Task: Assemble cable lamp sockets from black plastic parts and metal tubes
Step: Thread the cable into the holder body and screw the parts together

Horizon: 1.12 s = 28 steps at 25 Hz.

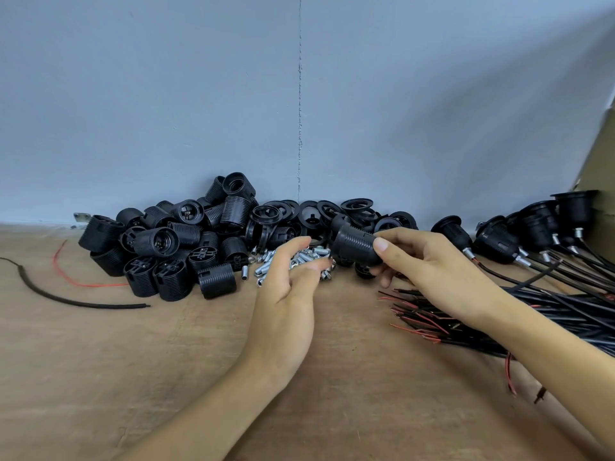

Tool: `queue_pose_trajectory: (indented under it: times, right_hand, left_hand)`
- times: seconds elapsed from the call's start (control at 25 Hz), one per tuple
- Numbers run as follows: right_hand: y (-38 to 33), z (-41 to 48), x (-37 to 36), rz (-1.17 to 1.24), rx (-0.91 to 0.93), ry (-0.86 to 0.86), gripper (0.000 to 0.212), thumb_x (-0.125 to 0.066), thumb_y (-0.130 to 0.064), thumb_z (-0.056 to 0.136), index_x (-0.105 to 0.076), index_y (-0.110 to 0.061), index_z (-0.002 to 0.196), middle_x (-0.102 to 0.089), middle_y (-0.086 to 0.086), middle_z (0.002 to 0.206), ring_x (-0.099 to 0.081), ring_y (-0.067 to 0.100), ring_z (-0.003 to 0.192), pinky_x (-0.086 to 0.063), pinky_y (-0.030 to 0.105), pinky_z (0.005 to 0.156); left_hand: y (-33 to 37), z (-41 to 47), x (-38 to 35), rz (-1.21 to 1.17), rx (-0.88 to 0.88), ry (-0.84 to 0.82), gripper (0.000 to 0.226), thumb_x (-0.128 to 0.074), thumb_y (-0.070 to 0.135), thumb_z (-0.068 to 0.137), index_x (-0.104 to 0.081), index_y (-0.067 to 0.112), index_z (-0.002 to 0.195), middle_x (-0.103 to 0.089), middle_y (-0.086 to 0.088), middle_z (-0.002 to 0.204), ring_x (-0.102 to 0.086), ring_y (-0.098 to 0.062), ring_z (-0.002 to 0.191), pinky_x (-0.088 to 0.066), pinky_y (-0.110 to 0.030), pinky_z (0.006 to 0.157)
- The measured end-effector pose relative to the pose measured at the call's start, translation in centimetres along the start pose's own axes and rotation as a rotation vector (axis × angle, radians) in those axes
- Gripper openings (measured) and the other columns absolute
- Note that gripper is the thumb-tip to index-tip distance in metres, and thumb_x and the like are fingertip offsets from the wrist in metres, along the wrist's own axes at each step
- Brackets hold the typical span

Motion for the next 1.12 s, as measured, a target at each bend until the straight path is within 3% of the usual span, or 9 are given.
queue_pose_trajectory:
  times: [0.08,0.2,0.36,0.48,0.56,0.76,0.84,0.96,1.12]
  right_hand:
    - [-0.3,-0.3,-0.9,-0.018,0.016,-0.117,0.025,-0.054,-0.042,0.098,-0.07,-0.027,0.108,-0.075,0.0,0.085,-0.071,0.015,0.077,-0.052,0.024,0.083]
    - [0.1,-0.5,-2.2,-0.173,0.018,-0.203,0.019,-0.056,-0.043,0.098,-0.07,-0.032,0.106,-0.073,-0.008,0.079,-0.071,0.008,0.077,-0.052,0.022,0.08]
    - [1.1,-0.1,-0.4,-0.299,-0.019,0.044,0.019,-0.056,-0.045,0.095,-0.069,-0.035,0.104,-0.073,-0.011,0.083,-0.068,0.006,0.079,-0.055,0.034,0.083]
    - [0.9,0.1,0.7,-0.157,-0.009,0.12,0.021,-0.053,-0.046,0.096,-0.069,-0.034,0.103,-0.074,-0.009,0.08,-0.07,0.009,0.077,-0.055,0.036,0.081]
    - [0.7,0.2,0.4,-0.086,0.015,0.065,0.02,-0.054,-0.044,0.098,-0.069,-0.033,0.106,-0.075,-0.007,0.083,-0.071,0.015,0.08,-0.055,0.035,0.08]
    - [0.6,-0.2,-1.6,-0.093,0.025,-0.183,0.019,-0.056,-0.039,0.099,-0.068,-0.033,0.112,-0.075,-0.004,0.082,-0.07,0.005,0.081,-0.047,0.011,0.078]
    - [0.7,-0.4,-2.0,-0.156,0.031,-0.208,0.016,-0.058,-0.038,0.099,-0.069,-0.034,0.11,-0.074,-0.008,0.083,-0.07,0.006,0.082,-0.05,0.018,0.082]
    - [1.2,-0.1,-1.2,-0.302,0.026,-0.048,0.015,-0.06,-0.039,0.097,-0.069,-0.035,0.107,-0.072,-0.011,0.086,-0.067,0.005,0.083,-0.053,0.031,0.085]
    - [0.7,0.1,0.1,-0.066,0.015,0.051,0.016,-0.058,-0.035,0.098,-0.067,-0.03,0.11,-0.075,-0.003,0.085,-0.072,0.01,0.081,-0.056,0.031,0.083]
  left_hand:
    - [0.0,0.2,0.1,-0.032,0.018,0.018,0.02,-0.051,0.04,0.104,-0.062,0.04,0.12,-0.072,0.018,0.115,-0.061,0.0,0.119,-0.043,-0.028,0.106]
    - [0.4,0.3,0.2,-0.059,0.009,0.014,0.024,-0.041,0.041,0.107,-0.063,0.037,0.117,-0.074,0.021,0.11,-0.062,0.01,0.111,-0.043,-0.014,0.095]
    - [0.7,0.0,-0.3,-0.008,-0.018,-0.056,0.038,-0.036,0.058,0.099,-0.058,0.038,0.122,-0.074,0.02,0.114,-0.057,0.007,0.123,-0.035,-0.031,0.113]
    - [0.0,0.2,-0.5,0.006,0.001,-0.055,0.037,-0.035,0.062,0.094,-0.06,0.042,0.112,-0.078,0.017,0.103,-0.057,-0.003,0.127,-0.032,-0.042,0.118]
    - [-0.4,0.4,-0.4,-0.017,0.028,-0.043,0.034,-0.037,0.061,0.093,-0.064,0.045,0.107,-0.078,0.014,0.103,-0.062,-0.004,0.121,-0.036,-0.043,0.116]
    - [-0.5,0.5,-0.5,-0.068,0.063,-0.057,0.032,-0.038,0.061,0.093,-0.068,0.057,0.104,-0.073,0.022,0.113,-0.061,0.007,0.116,-0.04,-0.036,0.112]
    - [-0.6,0.7,-0.4,-0.069,0.061,-0.063,0.04,-0.036,0.065,0.092,-0.064,0.048,0.114,-0.073,0.022,0.116,-0.058,0.008,0.121,-0.035,-0.037,0.116]
    - [-0.2,0.7,-0.3,-0.039,0.017,-0.079,0.046,-0.032,0.064,0.095,-0.058,0.037,0.122,-0.076,0.017,0.11,-0.055,0.003,0.127,-0.03,-0.04,0.119]
    - [-0.7,0.6,-0.6,-0.005,0.041,-0.091,0.043,-0.03,0.066,0.094,-0.06,0.043,0.116,-0.079,0.011,0.098,-0.057,0.004,0.123,-0.031,-0.041,0.118]
Point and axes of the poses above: each hand's wrist, its own z-axis towards the middle knuckle, its own x-axis out of the back of the hand, y = z × x, the point moved 8 cm from there along z, towards the middle knuckle
